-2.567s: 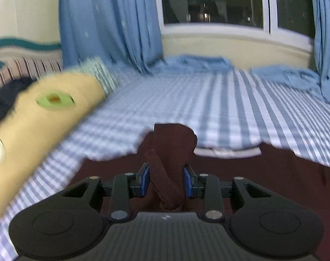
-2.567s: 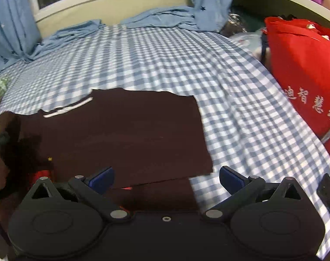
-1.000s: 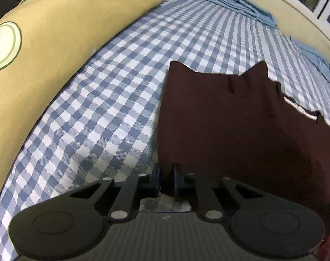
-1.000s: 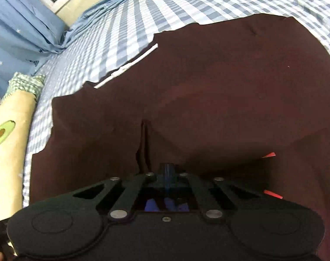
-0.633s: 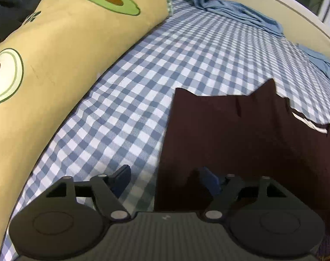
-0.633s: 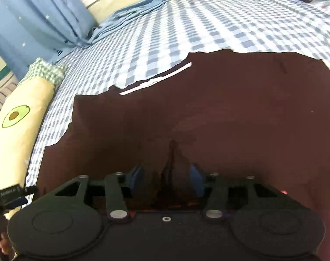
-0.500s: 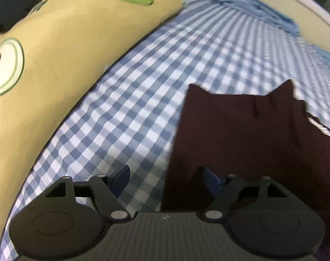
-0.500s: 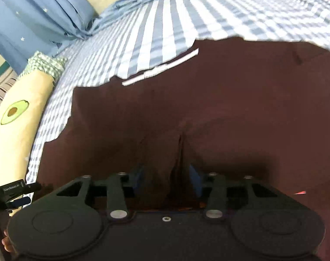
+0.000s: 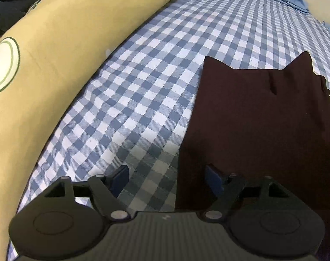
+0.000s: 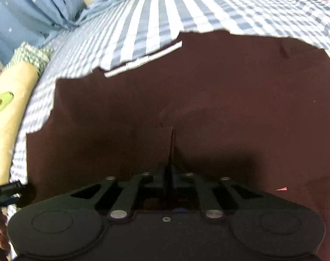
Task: Fold small clothes
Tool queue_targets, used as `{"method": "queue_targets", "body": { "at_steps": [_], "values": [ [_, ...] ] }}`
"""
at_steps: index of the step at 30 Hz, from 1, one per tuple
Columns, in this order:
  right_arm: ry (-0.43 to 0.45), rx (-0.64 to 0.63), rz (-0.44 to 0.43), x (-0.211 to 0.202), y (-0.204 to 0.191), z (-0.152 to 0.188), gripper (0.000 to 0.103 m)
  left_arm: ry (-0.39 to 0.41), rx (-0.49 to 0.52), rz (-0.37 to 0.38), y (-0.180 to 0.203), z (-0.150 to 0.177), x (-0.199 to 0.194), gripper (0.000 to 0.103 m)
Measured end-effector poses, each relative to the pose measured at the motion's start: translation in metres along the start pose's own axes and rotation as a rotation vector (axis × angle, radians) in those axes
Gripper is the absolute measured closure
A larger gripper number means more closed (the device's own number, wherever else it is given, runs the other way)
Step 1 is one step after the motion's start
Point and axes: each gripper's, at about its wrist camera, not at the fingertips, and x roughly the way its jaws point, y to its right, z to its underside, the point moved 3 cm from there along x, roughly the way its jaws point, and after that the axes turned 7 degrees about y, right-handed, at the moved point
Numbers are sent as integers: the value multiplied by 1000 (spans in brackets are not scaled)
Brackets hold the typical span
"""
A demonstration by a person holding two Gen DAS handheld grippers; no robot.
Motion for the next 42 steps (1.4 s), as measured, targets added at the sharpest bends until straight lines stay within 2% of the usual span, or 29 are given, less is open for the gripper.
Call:
{"method": "queue_targets", "body": {
  "at_steps": [3,5,6,8,13,16,22,28,32,37,42],
  "values": [
    [43,0,-14,-25,-6,-7,66,-1,7,-10,-3,1,-9,21],
    [75,-13,-19,-45,-9,-11,44,9,5,-4,-7,3,-21,20],
    [95,-20,-23,-56,-11,-13,40,13,3,-2,-9,5,-27,20],
    [127,-24,-30,-77,-12,-14,26,22,1,7,-13,11,-41,18],
    [178,-1,-36,-126,-12,-2,1,66,32,40,-19,32,-79,10],
    [180,1,-24,-144,-6,18,1,101,85,59,-19,46,-101,5],
    [109,-52,84,-160,6,87,1,136,164,123,-21,79,-133,1],
    [24,-70,129,-173,21,146,1,69,188,170,-20,121,-147,1],
    [-50,-202,139,-182,41,178,1,72,208,175,-16,159,-167,1],
    [-89,-442,174,-206,90,215,1,66,236,169,-6,209,-194,1],
    [-59,-682,163,-231,131,248,1,103,243,130,6,253,-223,1]
  ]
}}
